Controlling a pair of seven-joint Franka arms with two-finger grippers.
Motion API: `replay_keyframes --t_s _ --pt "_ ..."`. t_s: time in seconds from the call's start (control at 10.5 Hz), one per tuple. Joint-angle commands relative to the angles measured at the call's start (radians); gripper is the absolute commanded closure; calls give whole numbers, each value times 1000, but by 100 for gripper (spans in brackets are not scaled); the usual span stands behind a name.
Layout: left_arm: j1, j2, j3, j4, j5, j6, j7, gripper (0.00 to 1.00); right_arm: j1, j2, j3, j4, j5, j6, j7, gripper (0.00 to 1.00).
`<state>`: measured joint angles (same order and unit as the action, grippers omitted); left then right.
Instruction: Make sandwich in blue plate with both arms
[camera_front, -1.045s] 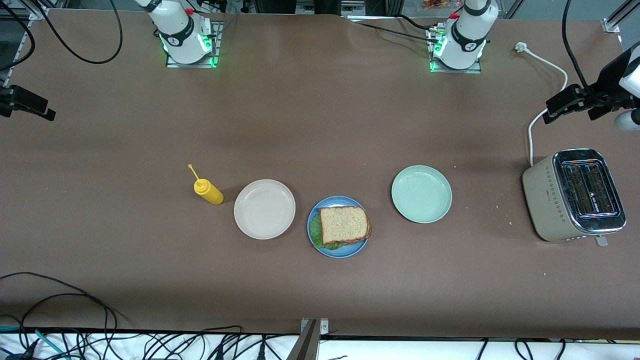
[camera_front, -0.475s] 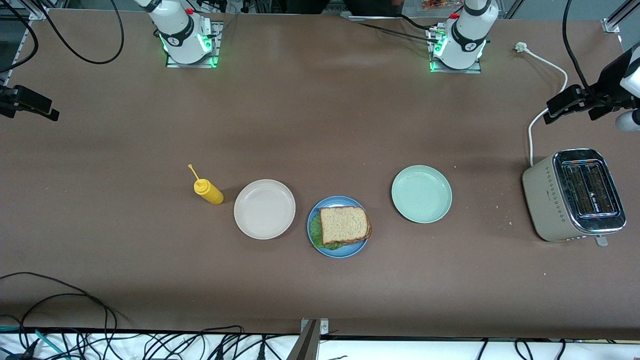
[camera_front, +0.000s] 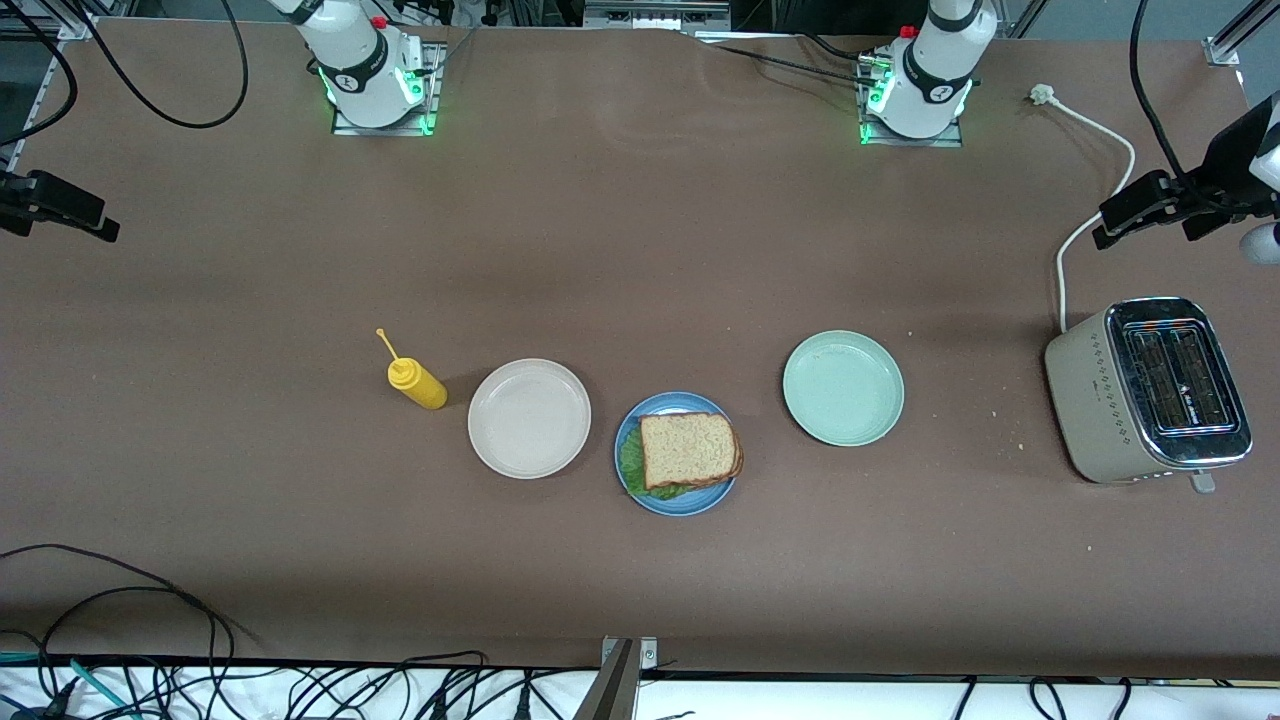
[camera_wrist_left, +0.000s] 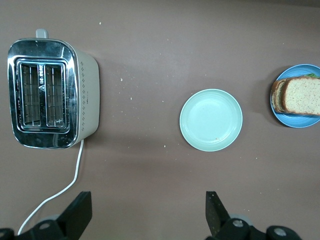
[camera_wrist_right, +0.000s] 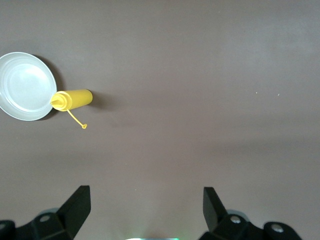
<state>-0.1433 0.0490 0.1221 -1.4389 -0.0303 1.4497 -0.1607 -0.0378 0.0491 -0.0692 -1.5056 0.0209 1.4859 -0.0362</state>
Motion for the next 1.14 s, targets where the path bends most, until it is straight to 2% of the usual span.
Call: replay_keyframes --t_s 0.0,0.19,1.05 --pt "-5 -1 -7 3 32 -5 -6 0 -4 6 2 16 16 -3 6 0" --pt "-5 -1 -7 3 32 -5 -6 0 -2 5 20 16 14 -4 6 0" --pt "-4 -1 -7 3 32 -6 -6 0 -4 5 19 16 11 -4 4 0"
